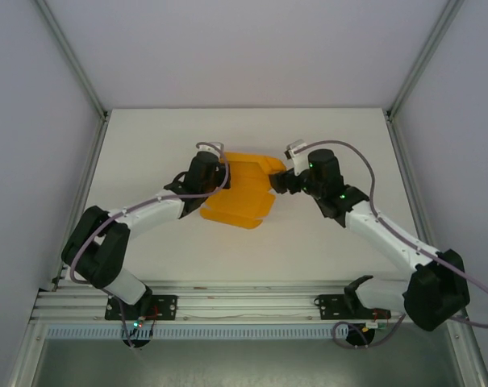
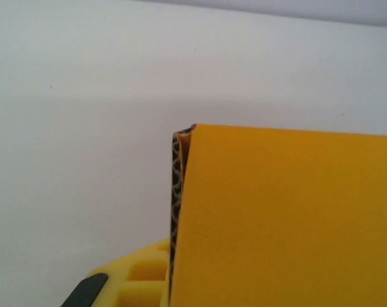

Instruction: Assemble paper box

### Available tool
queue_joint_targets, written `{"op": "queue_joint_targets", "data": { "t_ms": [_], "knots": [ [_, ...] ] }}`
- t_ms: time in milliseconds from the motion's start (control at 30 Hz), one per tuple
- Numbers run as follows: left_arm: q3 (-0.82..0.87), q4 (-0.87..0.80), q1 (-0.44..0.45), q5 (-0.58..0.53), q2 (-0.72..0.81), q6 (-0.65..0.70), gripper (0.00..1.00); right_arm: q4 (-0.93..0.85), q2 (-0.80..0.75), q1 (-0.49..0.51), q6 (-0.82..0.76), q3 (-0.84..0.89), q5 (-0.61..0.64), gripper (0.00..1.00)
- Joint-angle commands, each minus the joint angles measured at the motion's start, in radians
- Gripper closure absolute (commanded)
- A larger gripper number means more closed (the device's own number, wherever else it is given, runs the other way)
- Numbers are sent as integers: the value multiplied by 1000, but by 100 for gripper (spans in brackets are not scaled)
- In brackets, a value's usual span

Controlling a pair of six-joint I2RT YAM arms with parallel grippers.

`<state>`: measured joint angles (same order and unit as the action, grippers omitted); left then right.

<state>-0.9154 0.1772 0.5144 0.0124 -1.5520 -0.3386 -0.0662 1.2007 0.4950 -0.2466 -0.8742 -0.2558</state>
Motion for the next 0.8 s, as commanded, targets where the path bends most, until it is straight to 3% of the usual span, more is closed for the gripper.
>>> {"op": "queue_joint_targets", "data": {
  "t_ms": [0,233,400,667,767],
  "knots": [
    [19,12,-1,-46,30,17,100,-7,-43,1,17,22,69,2],
    [4,-20,-2,-74,39,-13,100,-31,-123,0,56,115,33,0],
    [0,-32,-2,-62,40,-17,100,-27,-111,-1,88,144,101,0],
    [2,-35,-2,-43,36,-23,100,71,-23,-19,102,141,185,0],
    [3,-33,-2,-36,35,-25,100,182,15,-24,126,141,192,0]
  ]
}}
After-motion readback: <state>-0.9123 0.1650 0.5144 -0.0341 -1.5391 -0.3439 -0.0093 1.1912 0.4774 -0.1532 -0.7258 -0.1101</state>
